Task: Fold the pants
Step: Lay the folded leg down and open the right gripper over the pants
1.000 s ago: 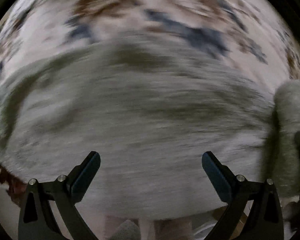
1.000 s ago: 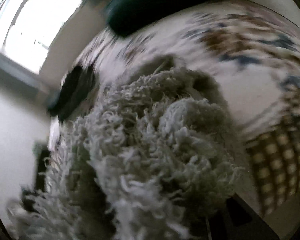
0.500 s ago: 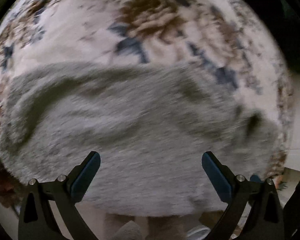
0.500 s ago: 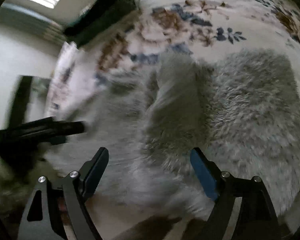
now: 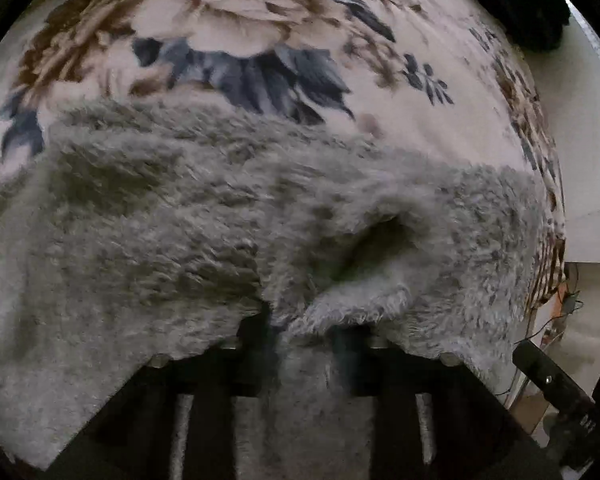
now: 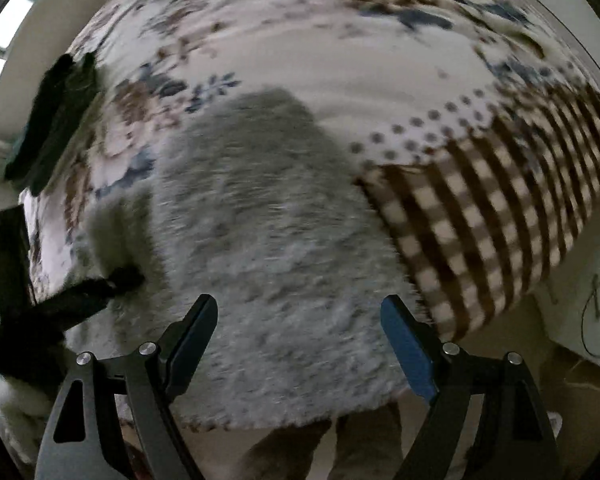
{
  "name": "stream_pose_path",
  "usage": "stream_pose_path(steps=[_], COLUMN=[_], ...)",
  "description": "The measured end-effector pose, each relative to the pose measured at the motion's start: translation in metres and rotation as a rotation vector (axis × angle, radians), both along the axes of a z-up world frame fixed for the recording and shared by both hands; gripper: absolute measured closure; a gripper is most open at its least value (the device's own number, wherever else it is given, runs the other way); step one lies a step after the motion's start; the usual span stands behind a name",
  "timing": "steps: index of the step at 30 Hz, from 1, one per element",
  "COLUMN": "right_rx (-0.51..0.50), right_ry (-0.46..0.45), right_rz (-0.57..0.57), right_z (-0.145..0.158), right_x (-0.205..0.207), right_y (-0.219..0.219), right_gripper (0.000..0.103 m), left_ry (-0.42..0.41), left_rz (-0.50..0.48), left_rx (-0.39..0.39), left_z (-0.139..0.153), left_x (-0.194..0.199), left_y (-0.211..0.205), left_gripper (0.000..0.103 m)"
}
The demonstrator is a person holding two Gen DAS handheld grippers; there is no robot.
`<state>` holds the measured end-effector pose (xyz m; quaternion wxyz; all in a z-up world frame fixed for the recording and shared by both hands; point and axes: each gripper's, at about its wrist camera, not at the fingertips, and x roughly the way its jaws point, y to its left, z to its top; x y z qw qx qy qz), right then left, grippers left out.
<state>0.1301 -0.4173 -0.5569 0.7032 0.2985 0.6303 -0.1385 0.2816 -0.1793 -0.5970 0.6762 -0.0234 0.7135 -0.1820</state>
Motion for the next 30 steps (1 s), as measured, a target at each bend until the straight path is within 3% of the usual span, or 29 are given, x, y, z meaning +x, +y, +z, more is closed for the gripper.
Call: stream_pose_path(steps=[5, 10, 15, 18, 20, 21, 23, 27, 30], right_rx=[0.025, 0.034, 0.028, 0.029, 0.033, 0.037, 0.036, 0.028, -0.008], right_ry=[0.013, 0.025, 0.026, 0.019, 0.011, 0.005, -0.001, 0.015, 0.048], right_rz=[-0.035, -0.011, 0.046, 0.082, 0.098, 0.105, 0.119, 0.142, 0.183], right_z=[0.001, 0.0, -0.001, 0.004, 0.008, 0.01, 0.012, 0.012, 0.012], right_x=[-0.015, -0.012, 0.004, 0.011, 0.014, 0.016, 0.021, 0.032, 0.039], right_y=[-0.013, -0.008, 0.006, 0.015, 0.022, 0.027, 0.036, 0.06, 0.086], right_gripper=[0.017, 0.017, 0.017, 0.017, 0.017, 0.017, 0.017, 0.017, 0.017], left_ry=[-0.061, -0.026, 0.005, 0.055, 0.041, 0.008, -0.046, -0.068, -0.201], left_rz=[0.081, 0.165, 0.191, 0.26, 0.286, 0.275, 0.254, 0.288, 0.335], left_rx=[-0.013, 0.037, 0.004, -0.039, -0.053, -0.045, -0.003, 0.061, 0.089], left_z=[0.032, 0.016, 0.005, 0.01, 0.02, 0.025, 0.027, 0.023, 0.05], left_x=[-0.014, -0.014, -0.008, -0.004, -0.001, 0.001, 0.005, 0.011, -0.003], left_y=[0.038, 0.073, 0.082, 0.094, 0.101, 0.102, 0.1, 0.115, 0.14], left_gripper=[0.09, 0.09, 0.085, 0.066, 0.019, 0.013, 0.013, 0.013, 0.013])
